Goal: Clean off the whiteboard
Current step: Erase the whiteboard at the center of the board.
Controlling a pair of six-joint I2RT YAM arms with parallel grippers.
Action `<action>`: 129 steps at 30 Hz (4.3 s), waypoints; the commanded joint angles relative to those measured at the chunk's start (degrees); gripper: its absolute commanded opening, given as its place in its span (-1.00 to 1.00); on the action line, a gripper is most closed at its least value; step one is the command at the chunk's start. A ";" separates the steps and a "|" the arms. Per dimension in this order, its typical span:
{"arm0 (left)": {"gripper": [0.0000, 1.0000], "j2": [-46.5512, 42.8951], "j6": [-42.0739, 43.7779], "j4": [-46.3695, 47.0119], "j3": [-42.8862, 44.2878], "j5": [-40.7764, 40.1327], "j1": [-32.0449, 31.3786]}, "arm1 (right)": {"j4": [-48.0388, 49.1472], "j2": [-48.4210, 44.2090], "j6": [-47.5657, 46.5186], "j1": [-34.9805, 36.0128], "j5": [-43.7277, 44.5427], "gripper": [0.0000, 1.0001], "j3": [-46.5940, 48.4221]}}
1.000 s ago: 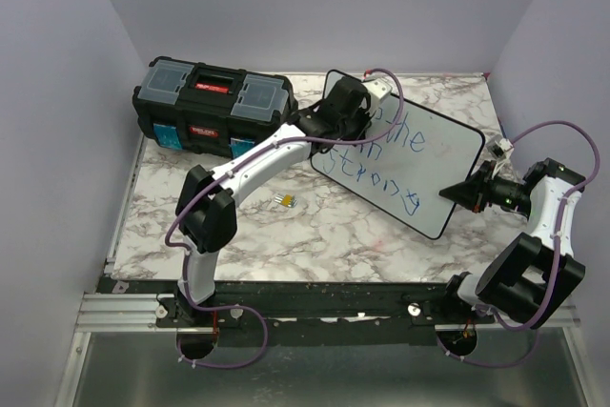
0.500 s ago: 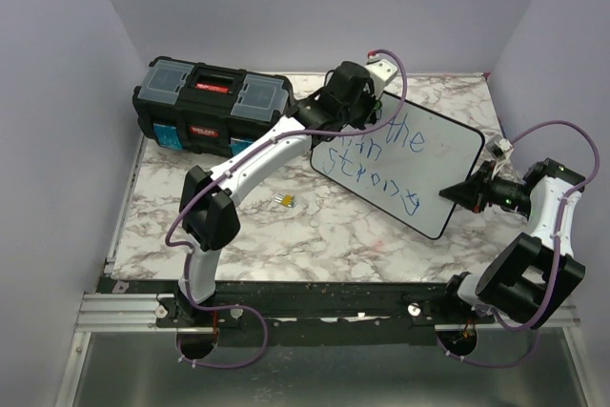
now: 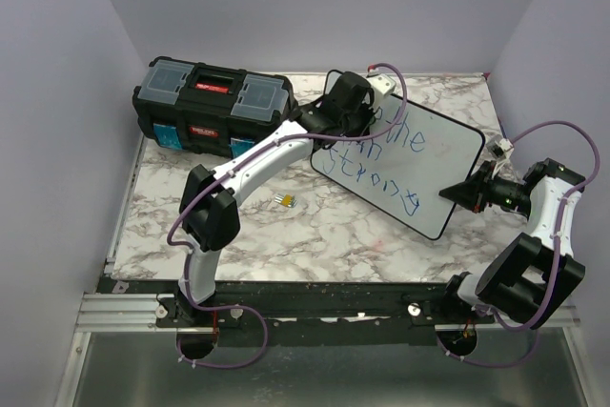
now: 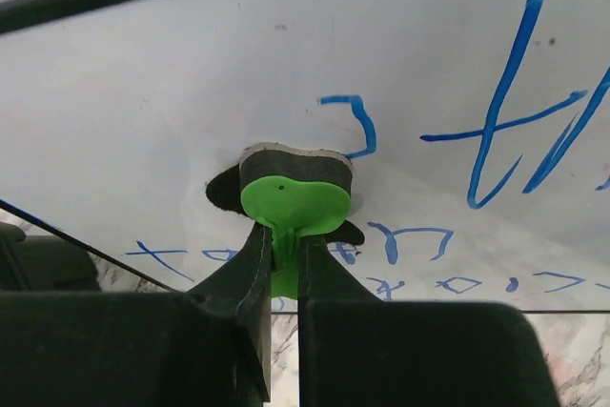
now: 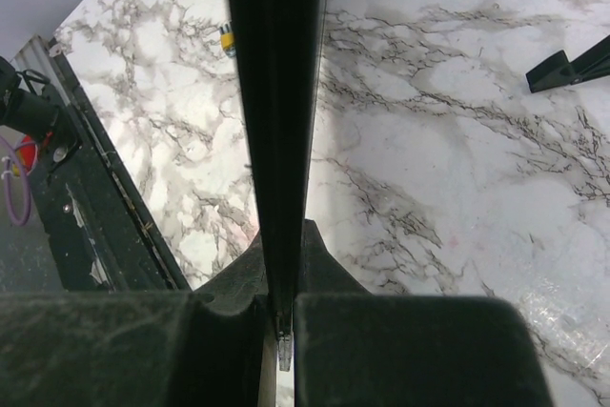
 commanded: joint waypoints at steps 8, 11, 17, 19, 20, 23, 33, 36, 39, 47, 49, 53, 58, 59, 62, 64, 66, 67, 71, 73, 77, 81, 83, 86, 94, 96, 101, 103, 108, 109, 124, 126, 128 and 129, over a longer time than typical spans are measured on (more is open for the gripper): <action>-1.00 2.34 -2.86 -0.03 7.68 5.67 -1.10 | -0.48 -1.47 -5.04 0.75 -2.42 -0.99 -0.06; -1.00 2.59 -2.51 -0.25 6.63 5.43 -1.53 | -0.49 -1.58 -5.14 0.76 -2.34 -0.99 -0.12; -1.00 3.17 0.15 -0.57 0.55 2.92 -1.99 | -0.48 -1.84 -5.11 0.77 -2.26 -0.99 -0.05; -1.00 3.37 0.68 -0.68 -1.45 1.01 -1.99 | -0.50 -1.91 -5.12 0.80 -2.25 -0.99 -0.13; -1.00 3.38 0.69 -0.61 -2.30 0.31 -2.01 | -0.48 -1.99 -5.13 0.75 -2.25 -0.99 -0.20; -1.00 3.29 0.69 -0.45 -2.81 -0.86 -1.90 | -0.48 -1.89 -5.17 0.70 -2.33 -0.99 -0.05; -1.00 4.40 -1.83 -2.80 10.83 4.94 -1.11 | -0.49 -1.94 -5.04 0.80 -2.34 -0.99 -0.21; -1.00 4.70 -3.35 -2.31 12.94 6.55 -1.24 | -0.49 -1.90 -5.04 0.74 -2.30 -0.99 -0.18; -1.00 4.96 -4.01 -2.13 12.94 8.23 -1.58 | -0.48 -1.93 -5.04 0.74 -2.25 -0.99 -0.19; -1.00 3.06 -3.08 -0.56 2.58 7.94 -1.73 | -0.49 -1.94 -5.12 0.76 -2.16 -0.99 -0.19; -1.00 2.32 -2.43 -0.34 -0.63 7.97 -1.56 | -0.54 -1.89 -5.13 0.82 -2.16 -0.99 -0.20; -1.00 0.69 -2.54 0.94 -5.29 7.43 -0.28 | -0.48 -1.85 -5.19 0.75 -2.24 -0.99 -0.17; -1.00 0.08 -2.93 0.46 -2.51 7.71 1.37 | -0.48 -1.71 -5.18 0.74 -2.34 -0.99 -0.20; -1.00 0.26 -3.05 0.03 -0.82 8.00 1.56 | -0.50 -1.75 -5.13 0.70 -2.34 -0.99 -0.19; -1.00 1.11 -3.87 -1.38 4.43 9.59 2.32 | -0.48 -1.68 -5.09 0.78 -2.34 -0.99 -0.21; -1.00 1.59 -5.48 -1.62 7.07 11.67 3.19 | -0.48 -1.67 -5.09 0.82 -2.34 -0.99 -0.17; -1.00 2.05 -7.11 -1.46 8.69 13.25 4.09 | -0.48 -1.69 -5.06 0.82 -2.27 -0.99 -0.19; -1.00 2.22 -7.83 -1.19 8.99 14.03 4.54 | -0.53 -1.71 -5.13 0.76 -2.25 -0.99 -0.21; -1.00 2.76 -9.13 -0.62 7.31 15.67 5.67 | -0.48 -1.69 -5.21 0.71 -2.16 -0.99 -0.28; -1.00 2.32 -9.13 0.22 4.54 15.90 5.79 | -0.48 -1.68 -5.27 0.75 -2.07 -0.99 -0.24; -1.00 0.31 -9.79 4.03 -3.38 16.69 5.41 | -0.48 -1.58 -5.30 0.76 -2.07 -0.99 -0.29; -1.00 -0.89 -9.75 6.51 -9.70 16.16 4.94 | -0.49 -1.61 -5.30 0.82 -2.07 -0.99 -0.28; -1.00 -1.73 -10.01 7.86 -12.41 16.43 4.95 | -0.48 -1.59 -5.28 0.75 -2.07 -0.99 -0.28; -1.00 -3.13 -9.82 8.82 -14.60 16.48 4.79 | -0.48 -1.65 -5.30 0.79 -2.09 -0.99 -0.26; -1.00 -4.84 -11.20 9.63 -12.37 18.35 5.02 | -0.48 -1.67 -5.21 0.77 -2.17 -0.99 -0.28; -1.00 -4.80 -13.06 10.90 -12.68 19.60 4.90 | -0.48 -1.75 -5.21 0.75 -2.16 -0.99 -0.30; -1.00 -4.53 -12.94 10.51 -13.38 16.93 3.29 | -0.50 -1.73 -5.30 0.76 -2.03 -0.99 -0.30; -1.00 -4.44 -12.19 10.00 -13.97 15.10 2.27 | -0.49 -1.65 -5.30 0.75 -2.06 -0.99 -0.29; -1.00 -5.48 -13.47 12.33 -17.79 14.22 0.99 | -0.48 -1.75 -5.32 0.77 -1.99 -0.99 -0.26; -1.00 -5.94 -13.76 13.56 -18.90 14.19 0.87 | -0.48 -1.80 -5.30 0.79 -1.99 -0.99 -0.36; -1.00 -10.50 -17.31 18.33 -23.90 15.37 6.18 | -0.48 -1.52 -5.23 0.75 -2.24 -0.99 -0.30; -1.00 -10.96 -16.63 18.24 -24.33 14.76 5.67 | -0.49 -1.41 -5.21 0.74 -2.25 -0.99 -0.28; -1.00 -11.42 -15.10 18.33 -25.10 13.54 4.69 | -0.48 -1.25 -5.21 0.75 -2.20 -0.99 -0.22; -1.00 -11.65 -14.44 18.41 -25.33 12.89 3.99 | -0.48 -1.14 -5.21 0.76 -2.14 -0.99 -0.22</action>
